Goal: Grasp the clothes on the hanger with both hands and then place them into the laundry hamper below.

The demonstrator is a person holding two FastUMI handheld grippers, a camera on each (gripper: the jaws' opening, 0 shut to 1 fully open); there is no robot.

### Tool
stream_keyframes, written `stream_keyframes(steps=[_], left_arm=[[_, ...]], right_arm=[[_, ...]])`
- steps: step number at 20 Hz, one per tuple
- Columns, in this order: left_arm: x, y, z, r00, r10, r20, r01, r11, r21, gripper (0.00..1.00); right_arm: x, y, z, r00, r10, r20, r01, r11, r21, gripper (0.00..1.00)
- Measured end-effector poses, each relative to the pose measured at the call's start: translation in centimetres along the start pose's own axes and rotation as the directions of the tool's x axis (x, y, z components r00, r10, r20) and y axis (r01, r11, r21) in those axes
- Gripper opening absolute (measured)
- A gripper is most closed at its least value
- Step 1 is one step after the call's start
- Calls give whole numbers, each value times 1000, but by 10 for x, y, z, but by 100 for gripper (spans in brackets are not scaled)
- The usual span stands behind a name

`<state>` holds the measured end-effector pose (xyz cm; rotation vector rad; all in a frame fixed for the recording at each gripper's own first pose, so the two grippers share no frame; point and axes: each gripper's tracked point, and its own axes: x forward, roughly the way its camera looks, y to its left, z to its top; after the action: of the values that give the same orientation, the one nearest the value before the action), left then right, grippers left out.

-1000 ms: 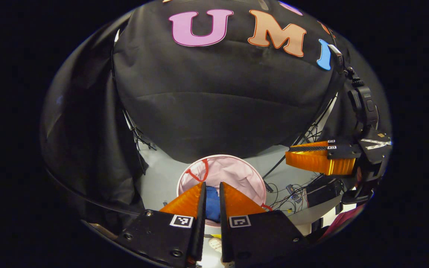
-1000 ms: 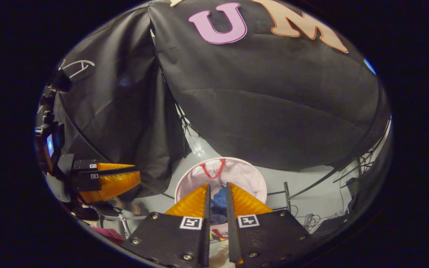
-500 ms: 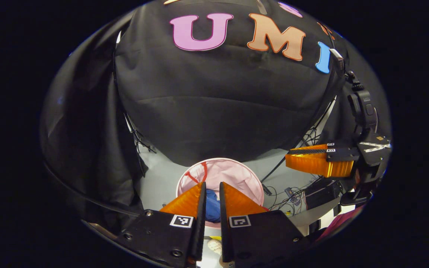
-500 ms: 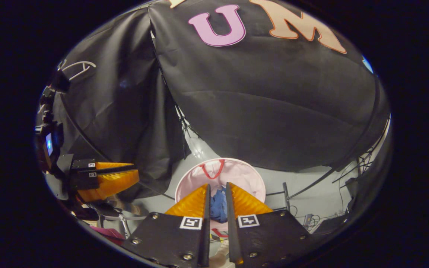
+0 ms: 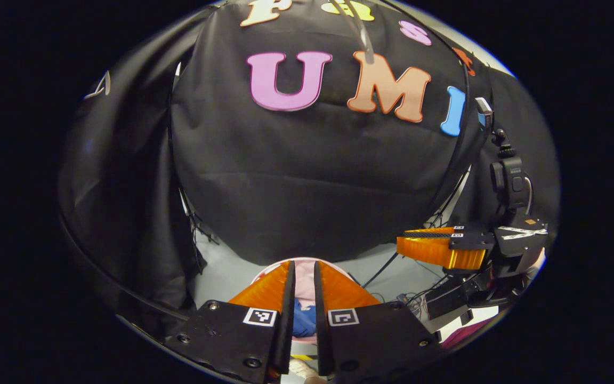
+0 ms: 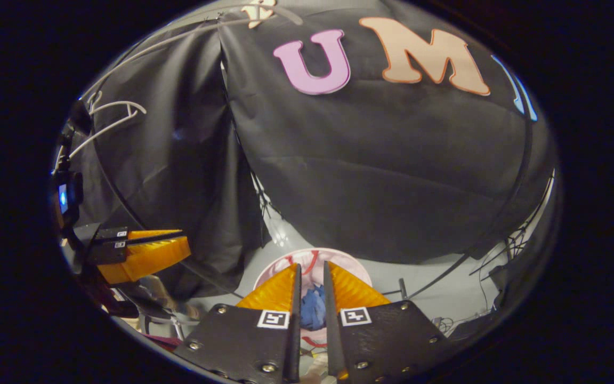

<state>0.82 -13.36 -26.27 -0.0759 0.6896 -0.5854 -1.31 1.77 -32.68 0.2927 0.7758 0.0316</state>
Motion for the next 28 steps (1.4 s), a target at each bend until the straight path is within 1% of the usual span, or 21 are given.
stream_keyframes(steps=[4, 6, 8, 11, 12, 16, 17, 18, 23, 24, 25, 27, 28], left_arm=[[-16, -14, 43, 994, -22, 109, 21, 1000, 14, 21], [-28, -18, 69, 985, -26, 168, 21, 999, 27, 21], [-41, -26, 102, 971, -35, 235, 27, 999, 38, 21], [-58, -35, 147, 938, -44, 344, 23, 998, 66, 21], [-62, -37, 161, 922, -46, 385, 19, 997, 74, 14], [-94, -45, 208, 850, -68, 522, 32, 996, 79, 14], [-110, -39, 213, 831, -76, 551, 37, 996, 81, 20], [-124, -33, 216, 817, -82, 571, 39, 995, 87, 13], [-155, -42, 251, 759, -78, 646, 14, 995, 103, 13], [-161, -42, 255, 750, -71, 657, 1, 994, 106, 20], [-163, -43, 259, 744, -74, 664, -3, 994, 113, 13], [-174, -52, 264, 729, -87, 679, -3, 991, 131, 28], [-177, -53, 265, 727, -85, 682, -11, 991, 135, 27]], right_arm=[[-31, 2, 52, 991, -3, 131, 1, 1000, 16, 21], [-48, 1, 83, 979, -13, 206, 13, 1000, -1, 21], [-68, 2, 116, 958, -20, 285, 28, 999, -22, 21], [-100, 3, 163, 916, -29, 400, 51, 998, -45, 20], [-110, 3, 176, 900, -32, 434, 61, 997, -52, 20], [-154, 5, 217, 830, -43, 556, 96, 993, -66, 20], [-164, 6, 226, 811, -48, 583, 110, 991, -72, 20], [-175, 7, 234, 793, -52, 607, 123, 989, -77, 20], [-219, 11, 264, 712, -65, 699, 147, 987, -58, 21], [-223, 10, 267, 701, -70, 709, 148, 988, -49, 21], [-227, 10, 269, 695, -75, 715, 148, 988, -40, 21], [-236, 5, 270, 680, -92, 728, 154, 988, -19, 21], [-238, 2, 272, 673, -104, 732, 163, 987, -10, 21]])
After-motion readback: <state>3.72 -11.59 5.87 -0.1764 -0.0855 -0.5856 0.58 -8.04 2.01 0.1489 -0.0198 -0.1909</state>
